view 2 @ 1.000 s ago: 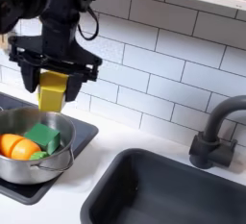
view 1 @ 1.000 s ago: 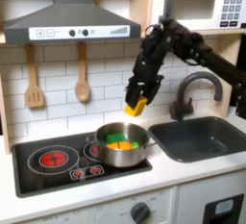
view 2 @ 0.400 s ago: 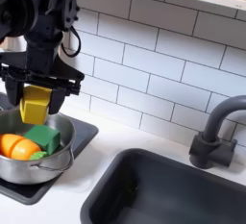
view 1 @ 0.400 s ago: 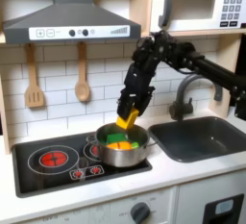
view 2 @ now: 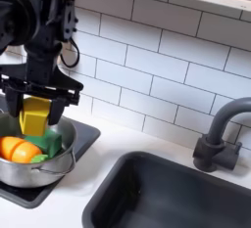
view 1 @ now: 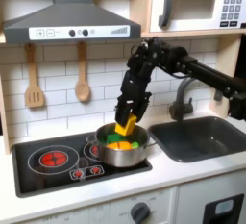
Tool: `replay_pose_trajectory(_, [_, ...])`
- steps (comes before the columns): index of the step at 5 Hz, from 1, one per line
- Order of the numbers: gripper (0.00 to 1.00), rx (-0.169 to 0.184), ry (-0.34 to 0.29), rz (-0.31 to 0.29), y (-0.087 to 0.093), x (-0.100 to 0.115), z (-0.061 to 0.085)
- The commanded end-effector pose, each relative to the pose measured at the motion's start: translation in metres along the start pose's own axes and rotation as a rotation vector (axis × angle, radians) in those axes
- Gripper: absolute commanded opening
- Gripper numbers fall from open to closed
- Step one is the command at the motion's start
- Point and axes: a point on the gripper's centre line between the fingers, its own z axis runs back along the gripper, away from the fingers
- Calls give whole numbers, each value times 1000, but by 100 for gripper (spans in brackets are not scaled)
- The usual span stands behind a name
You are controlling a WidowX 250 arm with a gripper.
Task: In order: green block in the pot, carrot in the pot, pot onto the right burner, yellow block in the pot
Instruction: 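Take the yellow block out of the sink and put it in the pot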
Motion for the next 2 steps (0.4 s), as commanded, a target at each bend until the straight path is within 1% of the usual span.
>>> replay_pose_trajectory(1, [100,-23,-35,6,-3,6,10])
replay_pose_trajectory(2, [100,-24,-46,22,-2,6,13])
